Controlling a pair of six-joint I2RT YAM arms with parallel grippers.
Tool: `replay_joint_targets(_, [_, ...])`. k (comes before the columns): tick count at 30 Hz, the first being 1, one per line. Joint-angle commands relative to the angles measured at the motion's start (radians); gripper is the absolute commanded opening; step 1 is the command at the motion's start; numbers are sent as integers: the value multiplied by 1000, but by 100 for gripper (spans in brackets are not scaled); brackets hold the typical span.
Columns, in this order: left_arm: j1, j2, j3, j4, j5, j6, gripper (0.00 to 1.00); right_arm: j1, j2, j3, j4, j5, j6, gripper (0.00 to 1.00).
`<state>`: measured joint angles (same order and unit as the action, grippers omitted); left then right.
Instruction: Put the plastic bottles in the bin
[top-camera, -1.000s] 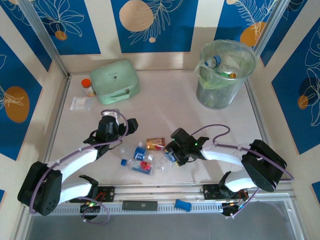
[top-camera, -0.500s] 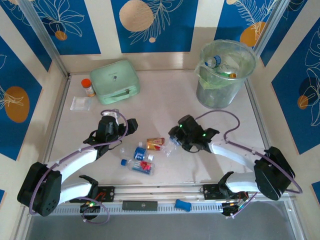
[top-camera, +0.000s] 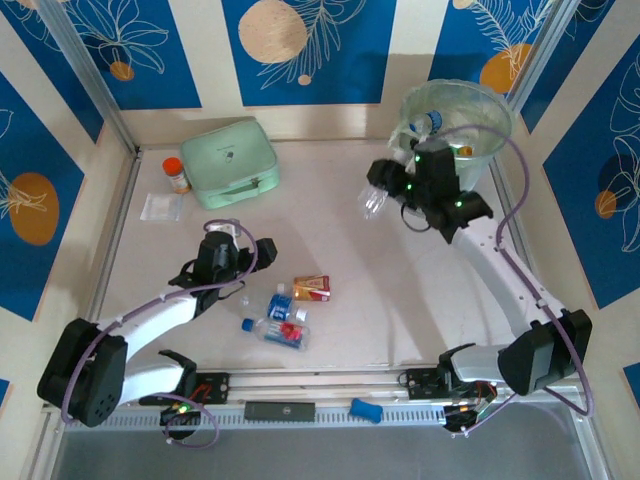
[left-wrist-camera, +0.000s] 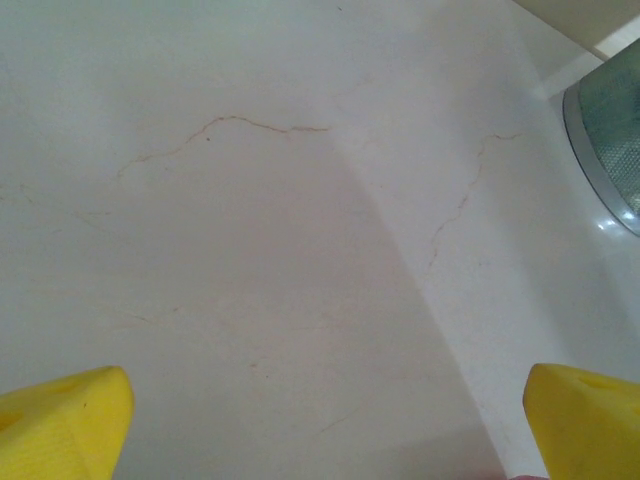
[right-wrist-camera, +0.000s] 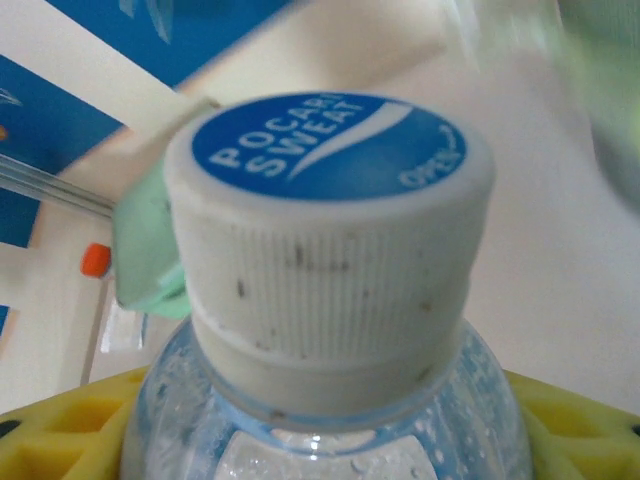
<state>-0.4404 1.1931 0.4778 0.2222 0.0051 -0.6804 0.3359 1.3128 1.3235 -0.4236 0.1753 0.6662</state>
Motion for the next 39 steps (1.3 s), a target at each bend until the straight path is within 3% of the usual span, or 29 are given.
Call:
replay_joint_targets(1, [12, 41, 17, 109, 78, -19, 100, -39, 11, 114, -3, -18, -186, 46])
replay_joint_targets(8, [-29, 193, 58, 266, 264, -62, 100, -194, 60, 203, 157, -5, -149, 46])
replay_joint_targets(14, [-110, 257, 114, 247, 276, -26, 100, -350, 171, 291, 211, 1, -38, 46])
replay_joint_targets(20, [-157, 280, 166, 184, 247, 27, 100, -465, 270, 321, 275, -6, 192, 45])
replay_joint_targets(27, [-166, 271, 188, 139, 224, 52, 100, -486, 370, 331, 379, 42, 402, 44])
replay_joint_targets(39, [-166, 214, 160, 84, 172, 64, 100, -480, 571, 481, 353, -51, 629, 48])
